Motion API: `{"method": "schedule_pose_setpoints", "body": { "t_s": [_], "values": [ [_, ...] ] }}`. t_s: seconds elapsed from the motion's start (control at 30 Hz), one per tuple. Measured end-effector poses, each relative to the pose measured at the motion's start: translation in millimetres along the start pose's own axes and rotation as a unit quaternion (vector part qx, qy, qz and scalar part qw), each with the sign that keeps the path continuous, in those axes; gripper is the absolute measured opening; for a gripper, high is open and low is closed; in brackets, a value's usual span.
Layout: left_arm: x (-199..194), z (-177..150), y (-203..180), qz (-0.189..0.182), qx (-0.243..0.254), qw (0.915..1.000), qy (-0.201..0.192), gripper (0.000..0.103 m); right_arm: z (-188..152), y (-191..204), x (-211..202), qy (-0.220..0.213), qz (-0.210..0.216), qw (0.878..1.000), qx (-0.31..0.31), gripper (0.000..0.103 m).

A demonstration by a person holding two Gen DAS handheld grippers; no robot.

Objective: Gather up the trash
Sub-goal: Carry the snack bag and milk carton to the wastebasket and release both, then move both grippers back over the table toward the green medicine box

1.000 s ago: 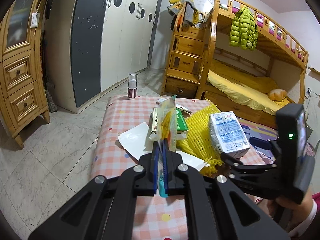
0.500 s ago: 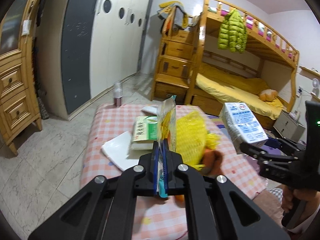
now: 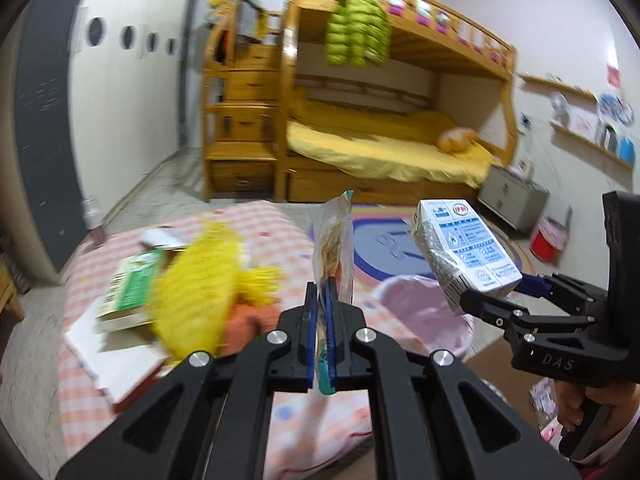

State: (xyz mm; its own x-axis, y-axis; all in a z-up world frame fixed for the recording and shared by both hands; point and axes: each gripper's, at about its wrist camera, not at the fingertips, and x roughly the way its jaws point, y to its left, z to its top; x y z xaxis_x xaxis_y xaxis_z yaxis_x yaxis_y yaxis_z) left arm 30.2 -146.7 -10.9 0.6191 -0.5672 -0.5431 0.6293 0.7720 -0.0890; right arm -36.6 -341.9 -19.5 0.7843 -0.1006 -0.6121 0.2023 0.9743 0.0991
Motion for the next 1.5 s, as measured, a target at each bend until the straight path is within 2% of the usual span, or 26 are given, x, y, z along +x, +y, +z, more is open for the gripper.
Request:
{"method": "schedule_pose_setpoints", "body": {
  "t_s": [0.17,0.33,0.47,0.7,0.77,0.8,0.83,0.87,0.93,1.03,1.23,1.5],
  "values": [
    [42,8,-44,-0.029,0.039,0.9986,0.023,0.002,-13,-49,-3,0.008,-0.048,0.998,0.038,0.069],
    [86,15,-80,-0.049,0.083,0.9942,0.047,0.002,-31,-94,13,0.032,-0.078,0.994,0.074,0.069],
    [119,22,-105,-0.068,0.111,0.9897,0.061,0.002,-42,-121,31,0.053,-0.088,0.990,0.099,0.069],
    [165,29,-132,-0.092,0.125,0.9846,0.080,0.003,-55,-155,63,0.083,-0.103,0.984,0.119,0.069],
    [174,33,-137,-0.096,0.125,0.9841,0.082,0.006,-54,-162,74,0.086,-0.106,0.983,0.122,0.070],
    [179,34,-138,-0.099,0.124,0.9837,0.084,0.017,-55,-165,77,0.087,-0.107,0.983,0.123,0.070],
    [181,35,-140,-0.099,0.124,0.9839,0.083,0.041,-55,-168,82,0.088,-0.107,0.982,0.125,0.070],
    [182,35,-140,-0.098,0.123,0.9842,0.080,0.060,-55,-171,90,0.089,-0.106,0.982,0.125,0.073],
    [181,36,-137,-0.092,0.123,0.9857,0.069,0.062,-55,-177,102,0.099,-0.112,0.981,0.126,0.077],
    [180,39,-124,-0.079,0.108,0.9882,0.076,0.062,-56,-184,110,0.107,-0.124,0.977,0.137,0.078],
    [154,40,-92,-0.040,0.070,0.9940,0.074,0.062,-46,-177,72,0.077,-0.119,0.980,0.142,0.078],
    [93,38,-69,-0.014,0.054,0.9972,0.051,0.063,-21,-129,21,0.033,-0.086,0.989,0.113,0.077]
  ]
}}
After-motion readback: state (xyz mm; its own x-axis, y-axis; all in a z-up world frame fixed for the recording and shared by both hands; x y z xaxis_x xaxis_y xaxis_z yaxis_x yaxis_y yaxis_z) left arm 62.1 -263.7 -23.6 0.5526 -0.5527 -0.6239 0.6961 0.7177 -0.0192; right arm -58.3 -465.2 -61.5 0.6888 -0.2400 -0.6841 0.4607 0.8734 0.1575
